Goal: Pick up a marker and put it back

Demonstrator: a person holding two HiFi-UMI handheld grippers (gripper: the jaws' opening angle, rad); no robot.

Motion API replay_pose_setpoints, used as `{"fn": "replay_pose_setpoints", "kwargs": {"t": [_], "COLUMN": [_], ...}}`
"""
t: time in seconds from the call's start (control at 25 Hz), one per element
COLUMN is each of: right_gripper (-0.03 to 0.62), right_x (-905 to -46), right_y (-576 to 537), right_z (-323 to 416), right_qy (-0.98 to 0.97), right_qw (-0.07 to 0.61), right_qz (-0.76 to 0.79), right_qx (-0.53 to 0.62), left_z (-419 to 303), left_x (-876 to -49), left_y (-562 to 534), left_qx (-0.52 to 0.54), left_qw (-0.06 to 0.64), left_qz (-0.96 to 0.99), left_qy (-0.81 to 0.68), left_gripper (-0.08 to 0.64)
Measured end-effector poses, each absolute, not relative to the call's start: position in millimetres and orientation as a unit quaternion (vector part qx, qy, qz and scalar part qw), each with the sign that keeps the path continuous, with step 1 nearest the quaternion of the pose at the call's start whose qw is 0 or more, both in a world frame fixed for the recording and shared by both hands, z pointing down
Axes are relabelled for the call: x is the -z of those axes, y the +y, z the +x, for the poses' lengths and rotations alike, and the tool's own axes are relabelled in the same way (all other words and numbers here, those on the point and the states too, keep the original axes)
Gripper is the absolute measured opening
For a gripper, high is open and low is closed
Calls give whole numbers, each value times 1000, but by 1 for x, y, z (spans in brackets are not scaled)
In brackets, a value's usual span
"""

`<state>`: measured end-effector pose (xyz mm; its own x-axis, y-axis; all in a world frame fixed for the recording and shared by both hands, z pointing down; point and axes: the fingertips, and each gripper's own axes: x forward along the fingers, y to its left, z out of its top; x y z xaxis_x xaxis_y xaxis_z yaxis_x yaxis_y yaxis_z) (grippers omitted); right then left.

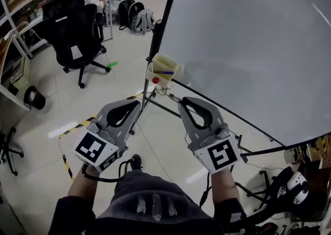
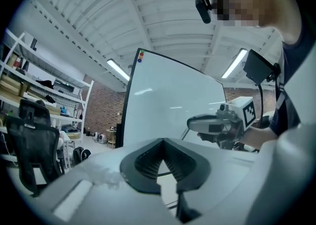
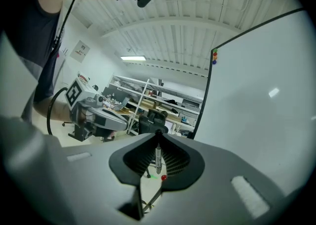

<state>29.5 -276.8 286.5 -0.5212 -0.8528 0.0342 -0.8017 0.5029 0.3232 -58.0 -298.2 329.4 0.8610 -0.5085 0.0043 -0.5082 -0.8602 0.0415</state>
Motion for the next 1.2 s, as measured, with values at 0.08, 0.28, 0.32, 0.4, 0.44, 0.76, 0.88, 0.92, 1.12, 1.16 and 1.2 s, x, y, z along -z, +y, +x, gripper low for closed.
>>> {"fn": "replay_pose_setpoints", "kwargs": {"t": [0.08, 0.28, 0.32, 0.4, 0.44, 0.76, 0.88, 0.92, 1.12, 1.16, 1.2], "right_gripper": [37, 38, 37, 37, 37, 37, 37, 37, 37, 37, 37], "right_x": [-288, -293, -295, -297, -299, -305, -313, -316, -327, -328, -329], "right_y": [-244, -153, -138, -112, -101, -52, -41, -38, -22, -17, -11], "right_z": [36, 56, 60, 68, 73, 78, 65, 59, 20, 11, 1], "right_qy": [-866, -877, -878, -879, -880, -883, -885, -885, -880, -879, -879], "right_qw": [90, 80, 78, 75, 74, 72, 77, 80, 86, 84, 84], "right_qz": [471, 449, 448, 447, 447, 447, 446, 446, 456, 458, 458], "right_qx": [138, 151, 149, 145, 141, 121, 113, 110, 103, 101, 100], "left_z": [-46, -19, -14, -4, 1, 4, -10, -17, -64, -76, -88], "left_x": [-321, -317, -317, -314, -312, -305, -307, -307, -316, -319, -322], "left_y": [-270, -181, -166, -140, -128, -67, -52, -47, -24, -19, -14], "left_qx": [9, 9, 9, 13, 16, -13, -20, -17, -16, -17, -18], "left_qw": [10, -6, -7, -10, -11, -31, -26, -24, -19, -16, -11], "left_qz": [962, 956, 956, 954, 954, 954, 954, 953, 953, 954, 954], "left_qy": [-274, -292, -295, -299, -300, -298, -299, -301, -301, -300, -300], "left_gripper": [6, 6, 6, 6, 6, 6, 6, 6, 6, 6, 6]}}
